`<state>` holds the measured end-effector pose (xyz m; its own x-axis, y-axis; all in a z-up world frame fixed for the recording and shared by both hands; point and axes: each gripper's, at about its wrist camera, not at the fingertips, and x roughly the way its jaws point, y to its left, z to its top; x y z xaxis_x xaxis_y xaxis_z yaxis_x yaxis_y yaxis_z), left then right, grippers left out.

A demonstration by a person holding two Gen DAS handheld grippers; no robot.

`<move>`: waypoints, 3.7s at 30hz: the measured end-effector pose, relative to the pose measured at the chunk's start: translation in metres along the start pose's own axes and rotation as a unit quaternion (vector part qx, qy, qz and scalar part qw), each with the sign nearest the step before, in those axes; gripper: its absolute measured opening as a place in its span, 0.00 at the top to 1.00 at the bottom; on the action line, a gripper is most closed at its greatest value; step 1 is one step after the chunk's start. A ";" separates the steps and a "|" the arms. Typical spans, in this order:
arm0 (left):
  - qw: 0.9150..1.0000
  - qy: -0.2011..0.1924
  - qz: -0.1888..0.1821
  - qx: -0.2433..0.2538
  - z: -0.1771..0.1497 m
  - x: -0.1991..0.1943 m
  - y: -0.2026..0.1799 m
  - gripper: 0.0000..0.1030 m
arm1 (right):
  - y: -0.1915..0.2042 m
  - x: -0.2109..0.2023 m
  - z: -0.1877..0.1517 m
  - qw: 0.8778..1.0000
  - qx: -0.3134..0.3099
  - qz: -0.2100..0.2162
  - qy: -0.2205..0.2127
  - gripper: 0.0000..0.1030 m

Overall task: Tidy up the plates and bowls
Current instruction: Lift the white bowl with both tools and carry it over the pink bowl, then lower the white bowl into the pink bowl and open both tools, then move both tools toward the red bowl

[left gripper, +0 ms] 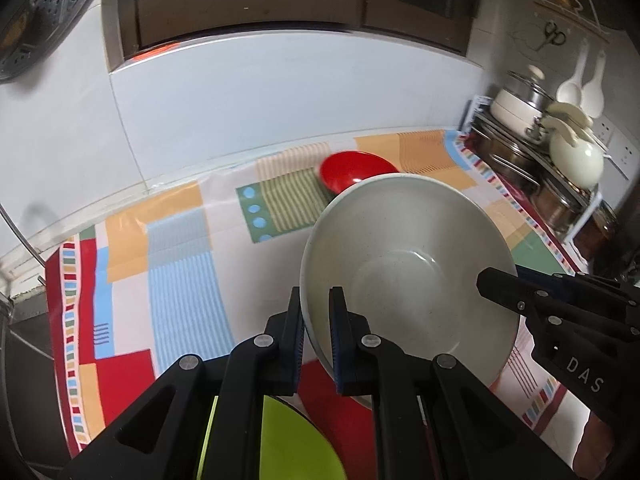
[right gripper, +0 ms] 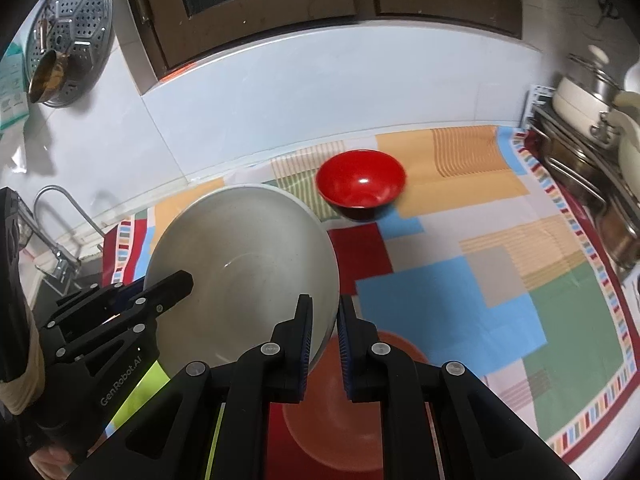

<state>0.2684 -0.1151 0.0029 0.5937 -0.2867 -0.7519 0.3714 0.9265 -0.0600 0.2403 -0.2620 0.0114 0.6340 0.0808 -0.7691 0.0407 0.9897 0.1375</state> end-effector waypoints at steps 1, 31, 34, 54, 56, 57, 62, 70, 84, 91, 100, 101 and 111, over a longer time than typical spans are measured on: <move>1.000 0.002 -0.002 0.002 -0.002 -0.001 -0.004 0.87 | -0.002 -0.003 -0.003 1.000 0.001 -0.004 -0.001 0.86; 0.996 0.090 -0.019 0.021 -0.052 0.043 -0.068 0.87 | -0.071 0.013 -0.064 0.996 0.053 -0.021 0.070 0.86; 0.995 0.094 -0.017 0.019 -0.054 0.047 -0.069 0.87 | -0.072 0.017 -0.066 0.996 0.056 -0.019 0.074 0.86; 0.995 0.095 -0.018 0.029 -0.056 0.057 -0.070 0.60 | -0.079 0.034 -0.073 0.994 0.057 -0.014 0.089 0.85; 0.996 0.086 -0.015 0.034 -0.055 0.053 -0.071 0.55 | -0.080 0.033 -0.072 0.994 0.058 -0.009 0.089 0.83; 0.996 0.081 -0.014 0.037 -0.054 0.051 -0.072 0.53 | -0.080 0.032 -0.072 0.994 0.059 -0.006 0.087 0.77; 0.997 0.065 -0.019 0.035 -0.047 0.041 -0.070 0.50 | -0.079 0.021 -0.068 0.996 0.059 -0.007 0.063 0.68; 0.999 0.030 -0.011 0.034 -0.024 0.025 -0.062 0.46 | -0.074 0.010 -0.048 0.998 0.050 0.001 0.033 0.67; 0.999 -0.018 0.028 0.037 0.042 0.028 -0.030 0.46 | -0.066 0.023 0.027 0.999 0.032 -0.001 -0.027 0.66; 0.999 -0.020 0.030 0.034 0.071 0.047 -0.016 0.46 | -0.059 0.044 0.063 0.999 0.010 0.004 -0.038 0.66; 0.999 0.018 0.028 0.027 0.097 0.110 -0.002 0.46 | -0.066 0.095 0.100 1.000 0.001 -0.003 -0.024 0.66; 0.999 0.021 0.028 0.028 0.099 0.116 -0.001 0.46 | -0.066 0.100 0.101 1.000 0.000 -0.003 -0.022 0.66; 0.998 0.047 0.019 0.028 0.117 0.185 0.009 0.46 | -0.082 0.170 0.120 1.000 0.017 0.012 0.015 0.66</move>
<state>0.4655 -0.1881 -0.0599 0.5387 -0.2248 -0.8119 0.3913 0.9202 0.0048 0.4374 -0.3435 -0.0562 0.6117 0.1094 -0.7835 0.0511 0.9829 0.1771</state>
